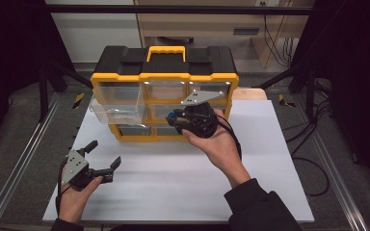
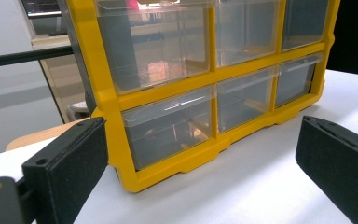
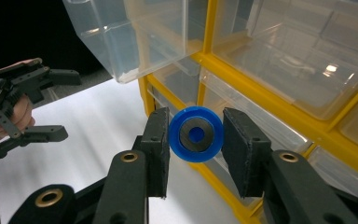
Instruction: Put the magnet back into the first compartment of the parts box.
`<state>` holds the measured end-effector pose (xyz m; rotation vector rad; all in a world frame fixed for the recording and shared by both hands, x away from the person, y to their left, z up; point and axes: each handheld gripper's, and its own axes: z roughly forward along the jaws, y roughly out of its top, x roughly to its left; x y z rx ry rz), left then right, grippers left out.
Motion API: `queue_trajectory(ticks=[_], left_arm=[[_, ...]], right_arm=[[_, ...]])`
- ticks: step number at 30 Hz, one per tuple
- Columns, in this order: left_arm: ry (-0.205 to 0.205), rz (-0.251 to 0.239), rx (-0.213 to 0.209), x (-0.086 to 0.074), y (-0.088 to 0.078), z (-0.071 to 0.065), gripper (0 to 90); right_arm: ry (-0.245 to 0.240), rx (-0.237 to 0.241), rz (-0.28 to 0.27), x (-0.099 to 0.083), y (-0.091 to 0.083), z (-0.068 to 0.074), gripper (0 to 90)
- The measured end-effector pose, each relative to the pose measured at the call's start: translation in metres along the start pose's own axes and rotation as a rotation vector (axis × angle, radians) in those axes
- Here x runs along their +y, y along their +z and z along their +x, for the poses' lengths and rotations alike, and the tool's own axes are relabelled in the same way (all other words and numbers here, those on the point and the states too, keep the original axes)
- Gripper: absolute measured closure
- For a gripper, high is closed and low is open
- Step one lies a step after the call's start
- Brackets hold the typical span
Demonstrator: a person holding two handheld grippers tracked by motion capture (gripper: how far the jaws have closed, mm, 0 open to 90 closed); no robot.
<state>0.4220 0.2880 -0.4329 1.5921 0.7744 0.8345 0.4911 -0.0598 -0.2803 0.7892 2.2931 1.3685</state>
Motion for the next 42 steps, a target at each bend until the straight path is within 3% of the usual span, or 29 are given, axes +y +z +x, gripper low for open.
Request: queue_trajectory(ticks=[42], left_arm=[[-0.019,-0.005,-0.005,0.0001,-0.0004,0.0005,0.7]], right_arm=[[0.023,0.003,-0.055,0.0094,-0.0035,-0.0035,62.7]])
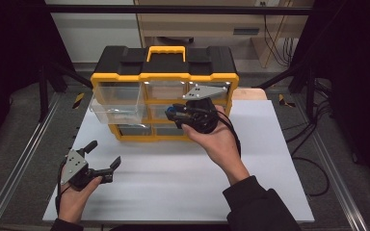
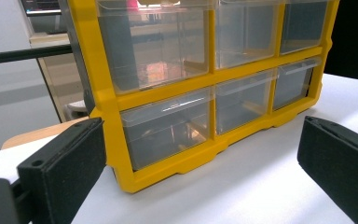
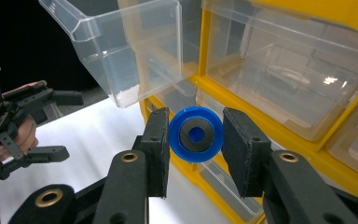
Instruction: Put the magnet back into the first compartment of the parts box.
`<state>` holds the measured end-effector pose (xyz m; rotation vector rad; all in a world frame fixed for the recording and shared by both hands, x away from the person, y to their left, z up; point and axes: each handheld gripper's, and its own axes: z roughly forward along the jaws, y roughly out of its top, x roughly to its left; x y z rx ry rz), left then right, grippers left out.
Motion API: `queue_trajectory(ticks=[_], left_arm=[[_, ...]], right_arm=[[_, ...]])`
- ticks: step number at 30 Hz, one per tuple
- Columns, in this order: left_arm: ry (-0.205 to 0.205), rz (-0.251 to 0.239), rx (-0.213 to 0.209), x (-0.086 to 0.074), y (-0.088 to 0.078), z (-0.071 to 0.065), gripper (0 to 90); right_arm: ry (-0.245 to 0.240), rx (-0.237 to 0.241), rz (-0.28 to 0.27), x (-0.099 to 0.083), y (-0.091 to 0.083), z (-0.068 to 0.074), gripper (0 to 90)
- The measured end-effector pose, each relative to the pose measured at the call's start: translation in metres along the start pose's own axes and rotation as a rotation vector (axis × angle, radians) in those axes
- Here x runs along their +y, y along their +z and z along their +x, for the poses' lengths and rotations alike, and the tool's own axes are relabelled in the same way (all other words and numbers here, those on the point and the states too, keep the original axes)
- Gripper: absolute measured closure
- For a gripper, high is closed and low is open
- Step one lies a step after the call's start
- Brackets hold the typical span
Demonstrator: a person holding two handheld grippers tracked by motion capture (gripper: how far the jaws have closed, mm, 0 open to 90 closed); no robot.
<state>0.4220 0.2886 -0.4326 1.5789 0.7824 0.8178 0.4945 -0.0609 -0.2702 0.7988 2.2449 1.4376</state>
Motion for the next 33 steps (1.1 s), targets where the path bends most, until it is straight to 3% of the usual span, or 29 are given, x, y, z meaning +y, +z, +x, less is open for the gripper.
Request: queue_trajectory(ticks=[33], left_arm=[[0.000,0.001,0.001,0.000,0.000,0.001,0.7]], right_arm=[[-0.010,0.012,-0.058,0.024,0.000,0.009,62.7]])
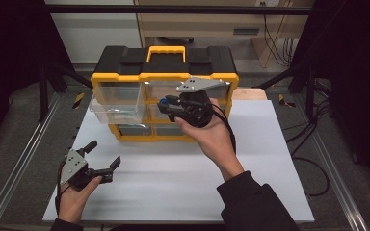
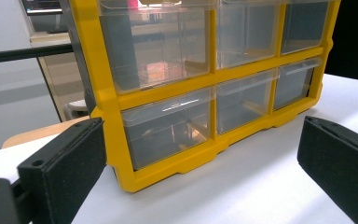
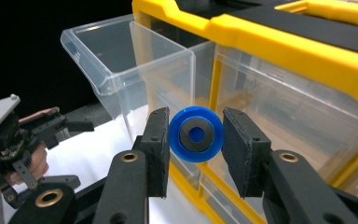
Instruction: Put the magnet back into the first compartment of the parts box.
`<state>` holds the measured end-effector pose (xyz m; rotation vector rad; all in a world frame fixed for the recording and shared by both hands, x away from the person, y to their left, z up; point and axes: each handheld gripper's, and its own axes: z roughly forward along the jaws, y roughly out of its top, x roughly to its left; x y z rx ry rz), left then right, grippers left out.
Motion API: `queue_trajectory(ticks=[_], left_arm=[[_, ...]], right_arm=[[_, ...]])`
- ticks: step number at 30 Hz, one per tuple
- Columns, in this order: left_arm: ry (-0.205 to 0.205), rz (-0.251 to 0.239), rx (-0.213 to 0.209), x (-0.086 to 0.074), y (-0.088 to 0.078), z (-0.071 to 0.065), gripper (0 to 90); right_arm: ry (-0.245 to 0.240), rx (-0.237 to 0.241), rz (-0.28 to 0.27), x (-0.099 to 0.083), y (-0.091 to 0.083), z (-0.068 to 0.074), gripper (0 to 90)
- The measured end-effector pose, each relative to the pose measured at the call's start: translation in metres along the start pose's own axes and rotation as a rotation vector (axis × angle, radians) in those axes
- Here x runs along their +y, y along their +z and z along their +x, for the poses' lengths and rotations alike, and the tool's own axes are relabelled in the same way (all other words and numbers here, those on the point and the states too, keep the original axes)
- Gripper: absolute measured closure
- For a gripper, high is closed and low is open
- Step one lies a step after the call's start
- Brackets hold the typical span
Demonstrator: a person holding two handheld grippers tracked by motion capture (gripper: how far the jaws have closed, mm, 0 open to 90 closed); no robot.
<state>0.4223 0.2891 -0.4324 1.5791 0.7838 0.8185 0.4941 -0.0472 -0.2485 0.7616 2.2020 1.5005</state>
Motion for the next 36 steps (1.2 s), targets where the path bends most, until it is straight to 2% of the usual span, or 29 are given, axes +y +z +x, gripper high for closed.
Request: queue_trajectory(ticks=[21,36], left_arm=[[-0.005,0.004,-0.002,-0.001,0.000,-0.001,0.7],[-0.002,0.007,-0.002,-0.001,0.001,-0.001,0.8]], right_arm=[[-0.005,0.018,-0.053,0.020,0.003,0.007,62.8],[0.029,0.021,-0.087,0.024,0.007,0.006,62.8]])
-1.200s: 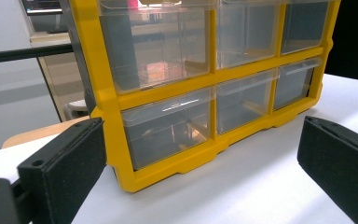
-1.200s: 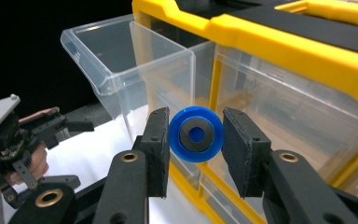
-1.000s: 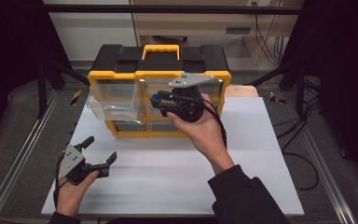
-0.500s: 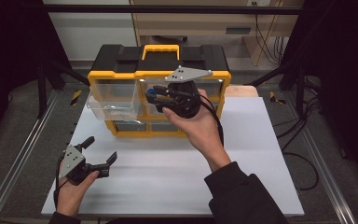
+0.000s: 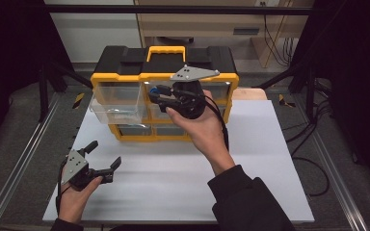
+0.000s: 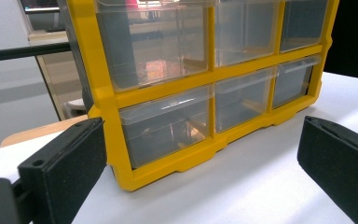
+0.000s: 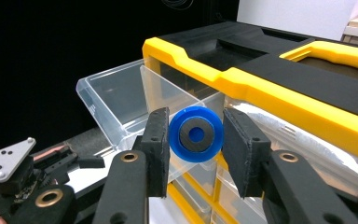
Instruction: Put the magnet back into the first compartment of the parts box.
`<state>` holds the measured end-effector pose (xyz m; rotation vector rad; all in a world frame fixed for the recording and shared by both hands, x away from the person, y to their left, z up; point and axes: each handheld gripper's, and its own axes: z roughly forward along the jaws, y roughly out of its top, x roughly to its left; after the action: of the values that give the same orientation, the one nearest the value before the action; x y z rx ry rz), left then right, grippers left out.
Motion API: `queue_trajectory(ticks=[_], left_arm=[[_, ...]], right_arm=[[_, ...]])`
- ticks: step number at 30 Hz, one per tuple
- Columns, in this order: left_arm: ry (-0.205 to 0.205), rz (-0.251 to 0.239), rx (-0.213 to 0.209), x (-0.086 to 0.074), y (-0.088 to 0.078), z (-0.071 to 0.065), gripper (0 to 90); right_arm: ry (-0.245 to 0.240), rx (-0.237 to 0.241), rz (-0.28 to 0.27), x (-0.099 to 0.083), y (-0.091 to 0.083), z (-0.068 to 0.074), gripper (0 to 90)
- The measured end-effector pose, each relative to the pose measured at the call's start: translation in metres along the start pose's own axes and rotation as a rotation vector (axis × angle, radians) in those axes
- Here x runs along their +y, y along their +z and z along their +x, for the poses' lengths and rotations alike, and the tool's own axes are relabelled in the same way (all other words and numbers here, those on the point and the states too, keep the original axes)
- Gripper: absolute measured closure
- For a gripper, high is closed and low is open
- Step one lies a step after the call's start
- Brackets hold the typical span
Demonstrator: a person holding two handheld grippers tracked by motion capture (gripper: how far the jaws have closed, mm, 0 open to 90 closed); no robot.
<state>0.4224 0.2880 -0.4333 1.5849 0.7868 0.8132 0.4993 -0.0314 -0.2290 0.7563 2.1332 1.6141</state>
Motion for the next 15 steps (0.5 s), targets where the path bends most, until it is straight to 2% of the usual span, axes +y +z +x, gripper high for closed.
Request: queue_trajectory(ticks=[15], left_arm=[[-0.003,-0.002,0.001,0.0000,-0.0001,0.0001,0.8]], right_arm=[[0.015,0.008,-0.025,0.0055,0.0050,0.0033,62.8]])
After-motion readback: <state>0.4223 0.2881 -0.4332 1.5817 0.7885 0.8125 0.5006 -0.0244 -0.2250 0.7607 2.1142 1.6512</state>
